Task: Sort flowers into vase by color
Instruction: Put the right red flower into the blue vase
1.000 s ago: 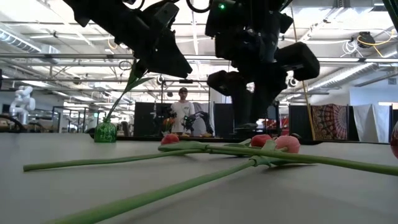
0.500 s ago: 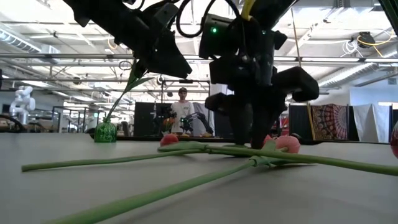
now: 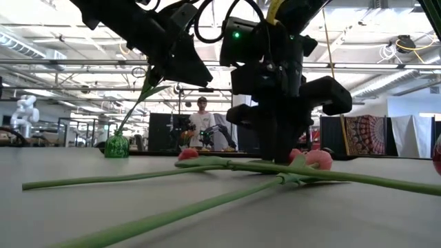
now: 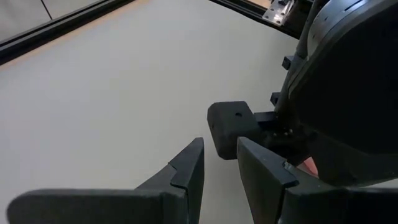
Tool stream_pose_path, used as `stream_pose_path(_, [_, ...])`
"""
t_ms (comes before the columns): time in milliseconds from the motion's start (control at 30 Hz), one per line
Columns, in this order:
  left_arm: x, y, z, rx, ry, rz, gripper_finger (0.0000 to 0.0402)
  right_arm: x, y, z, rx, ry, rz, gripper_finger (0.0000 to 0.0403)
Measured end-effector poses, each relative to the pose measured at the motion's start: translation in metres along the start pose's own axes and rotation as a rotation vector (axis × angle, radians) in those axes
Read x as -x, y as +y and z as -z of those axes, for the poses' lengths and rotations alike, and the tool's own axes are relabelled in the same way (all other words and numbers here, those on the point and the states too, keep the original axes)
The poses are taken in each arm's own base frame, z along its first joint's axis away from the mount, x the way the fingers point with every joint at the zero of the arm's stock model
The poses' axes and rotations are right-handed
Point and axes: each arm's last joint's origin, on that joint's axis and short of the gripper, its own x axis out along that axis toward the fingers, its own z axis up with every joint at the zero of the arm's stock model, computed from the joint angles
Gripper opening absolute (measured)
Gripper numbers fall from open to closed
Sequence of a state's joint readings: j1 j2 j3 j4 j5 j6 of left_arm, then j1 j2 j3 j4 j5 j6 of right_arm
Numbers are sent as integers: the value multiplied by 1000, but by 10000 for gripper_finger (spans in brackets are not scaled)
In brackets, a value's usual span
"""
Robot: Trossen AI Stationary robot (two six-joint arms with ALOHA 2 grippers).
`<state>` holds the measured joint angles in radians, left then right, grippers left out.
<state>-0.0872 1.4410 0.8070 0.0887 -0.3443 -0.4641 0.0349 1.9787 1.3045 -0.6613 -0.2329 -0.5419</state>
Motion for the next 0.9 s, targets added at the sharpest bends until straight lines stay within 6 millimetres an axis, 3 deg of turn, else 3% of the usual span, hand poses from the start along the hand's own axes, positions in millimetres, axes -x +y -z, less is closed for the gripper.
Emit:
stream_pose_path(233, [0, 0, 0, 1, 0, 0, 102, 0, 1, 1, -36, 9, -5, 7])
stream_pose_path(733, [0, 0, 0, 2, 0, 0, 102, 4, 4, 12, -34, 168, 48, 1])
stream_pose_path(900, [0, 0, 0, 2, -1, 0, 102, 16, 4, 11, -29, 235, 88, 0])
